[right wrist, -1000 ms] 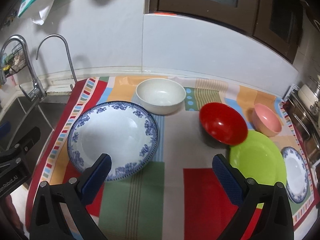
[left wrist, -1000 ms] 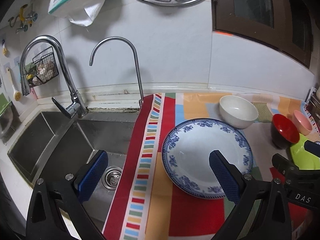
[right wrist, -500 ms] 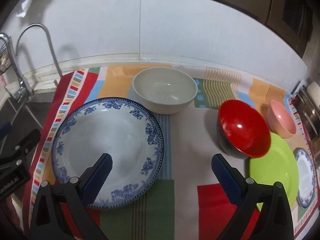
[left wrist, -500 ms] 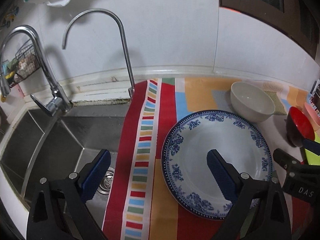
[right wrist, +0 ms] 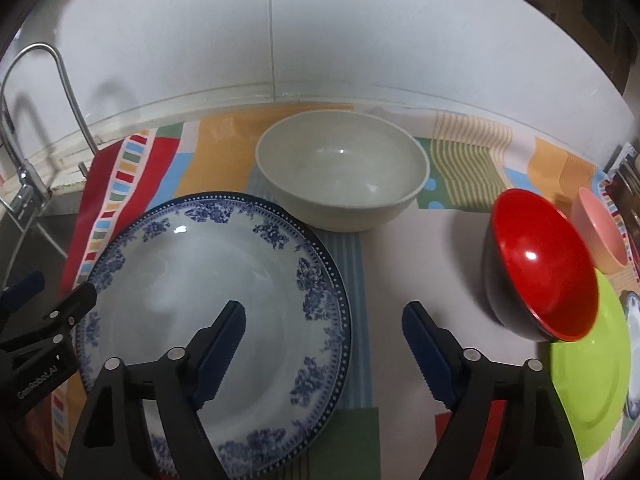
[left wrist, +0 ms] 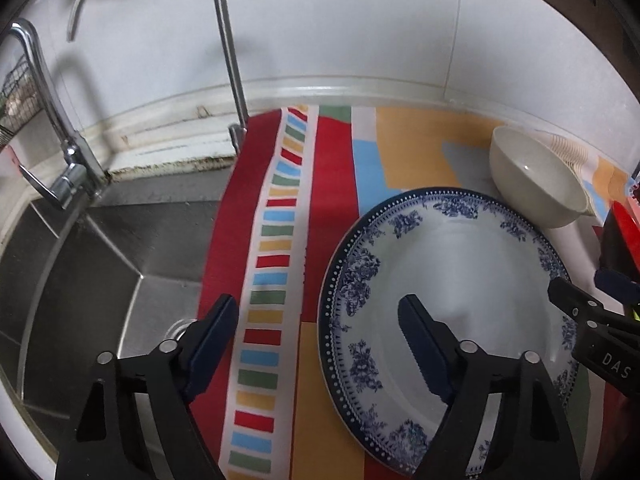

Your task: Organize plates and bowls

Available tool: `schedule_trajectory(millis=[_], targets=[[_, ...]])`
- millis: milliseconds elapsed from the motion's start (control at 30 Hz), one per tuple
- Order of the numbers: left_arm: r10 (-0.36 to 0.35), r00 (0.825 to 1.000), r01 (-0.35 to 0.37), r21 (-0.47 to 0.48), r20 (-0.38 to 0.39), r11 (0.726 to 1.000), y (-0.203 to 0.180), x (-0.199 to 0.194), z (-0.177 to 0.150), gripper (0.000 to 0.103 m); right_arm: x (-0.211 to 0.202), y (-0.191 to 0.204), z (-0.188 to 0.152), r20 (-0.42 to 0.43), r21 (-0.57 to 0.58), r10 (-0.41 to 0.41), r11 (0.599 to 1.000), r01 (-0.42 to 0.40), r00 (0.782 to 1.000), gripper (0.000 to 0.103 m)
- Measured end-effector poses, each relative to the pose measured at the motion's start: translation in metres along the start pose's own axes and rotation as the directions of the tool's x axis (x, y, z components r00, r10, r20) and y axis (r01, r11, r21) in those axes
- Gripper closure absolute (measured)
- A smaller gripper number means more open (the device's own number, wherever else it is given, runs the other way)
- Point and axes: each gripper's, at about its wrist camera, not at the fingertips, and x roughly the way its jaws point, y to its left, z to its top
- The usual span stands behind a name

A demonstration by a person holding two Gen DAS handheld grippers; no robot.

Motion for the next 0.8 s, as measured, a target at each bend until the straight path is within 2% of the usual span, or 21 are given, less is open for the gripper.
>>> schedule_trajectory(millis=[233, 400, 600, 800], targets=[[-0.030, 0.999, 0.030, 0.001, -0.037, 1.000, -0.003, 0.011, 0.000, 0.031, 0.016, 0.002, -0.001, -0.048, 0.009, 0.011, 1.000, -0.011, 0.999, 0.034], [-0.048, 0.997, 0.048, -0.002, -0.060, 0.999, -0.004, 0.017, 0.002, 0.042, 0.021, 0.001, -0.002, -0.062, 0.013, 0.019, 1.000, -0.019, 0.998, 0.040], [-0.063, 0.996, 0.063, -0.005, -0.069, 0.998, -0.004, 0.018, 0.001, 0.050, 0.024, 0.001, -0.002, -0.074, 0.013, 0.025, 1.000, -0.024, 0.997, 0.048], [-0.097, 0.993, 0.096, -0.010, -0.072, 0.995, -0.006, 0.018, 0.004, 0.067, 0.023, 0.003, -0.002, -0.073, 0.005, 0.029, 1.000, -0.029, 0.997, 0.058]])
